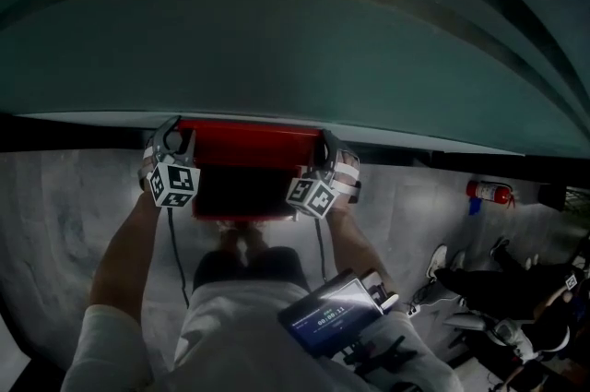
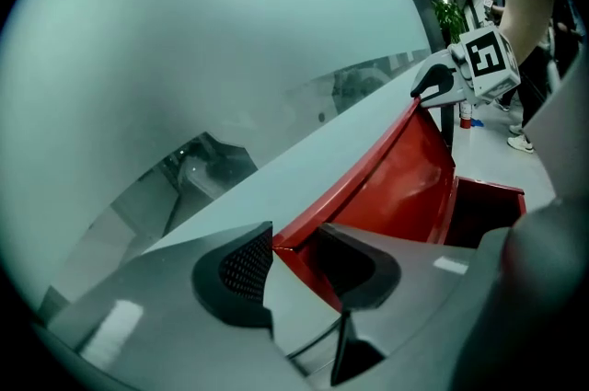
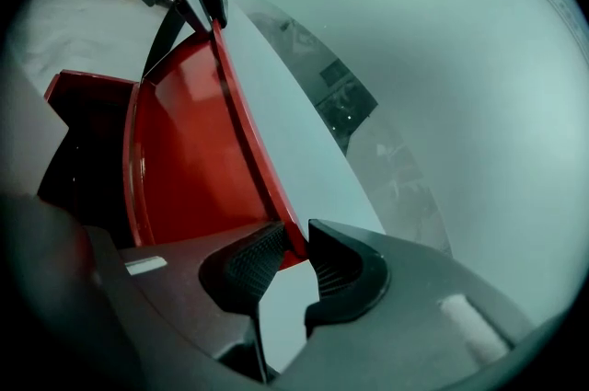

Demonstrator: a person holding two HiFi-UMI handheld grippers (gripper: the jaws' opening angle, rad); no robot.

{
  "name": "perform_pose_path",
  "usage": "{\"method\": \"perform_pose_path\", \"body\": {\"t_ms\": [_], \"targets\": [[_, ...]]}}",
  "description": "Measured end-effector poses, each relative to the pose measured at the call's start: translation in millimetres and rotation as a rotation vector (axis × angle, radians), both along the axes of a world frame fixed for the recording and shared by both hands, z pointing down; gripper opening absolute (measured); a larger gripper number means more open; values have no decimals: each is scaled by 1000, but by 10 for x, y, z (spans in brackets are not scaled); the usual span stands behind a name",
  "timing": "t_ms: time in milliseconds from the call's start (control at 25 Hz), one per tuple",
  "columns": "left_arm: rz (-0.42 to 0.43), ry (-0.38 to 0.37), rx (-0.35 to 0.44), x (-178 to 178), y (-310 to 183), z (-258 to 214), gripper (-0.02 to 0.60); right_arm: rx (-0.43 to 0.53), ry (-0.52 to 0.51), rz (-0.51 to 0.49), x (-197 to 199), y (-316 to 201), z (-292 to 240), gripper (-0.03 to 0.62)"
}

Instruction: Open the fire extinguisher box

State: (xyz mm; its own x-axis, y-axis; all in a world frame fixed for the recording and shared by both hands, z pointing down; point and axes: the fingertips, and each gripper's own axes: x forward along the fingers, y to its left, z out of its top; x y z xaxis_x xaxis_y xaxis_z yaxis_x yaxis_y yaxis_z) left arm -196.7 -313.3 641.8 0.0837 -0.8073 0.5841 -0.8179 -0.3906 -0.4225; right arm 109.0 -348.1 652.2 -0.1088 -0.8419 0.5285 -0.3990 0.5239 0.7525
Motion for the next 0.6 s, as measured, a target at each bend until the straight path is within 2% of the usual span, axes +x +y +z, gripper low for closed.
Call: {"method": "perform_pose_path", "body": {"t_ms": [360, 600], "targets": [[-49, -59, 56, 24, -40, -72, 144, -4, -48, 59, -4, -88, 4, 148], [-70, -52, 81, 7, -7, -50, 144, -23, -106, 69, 27, -67, 25, 146]]}}
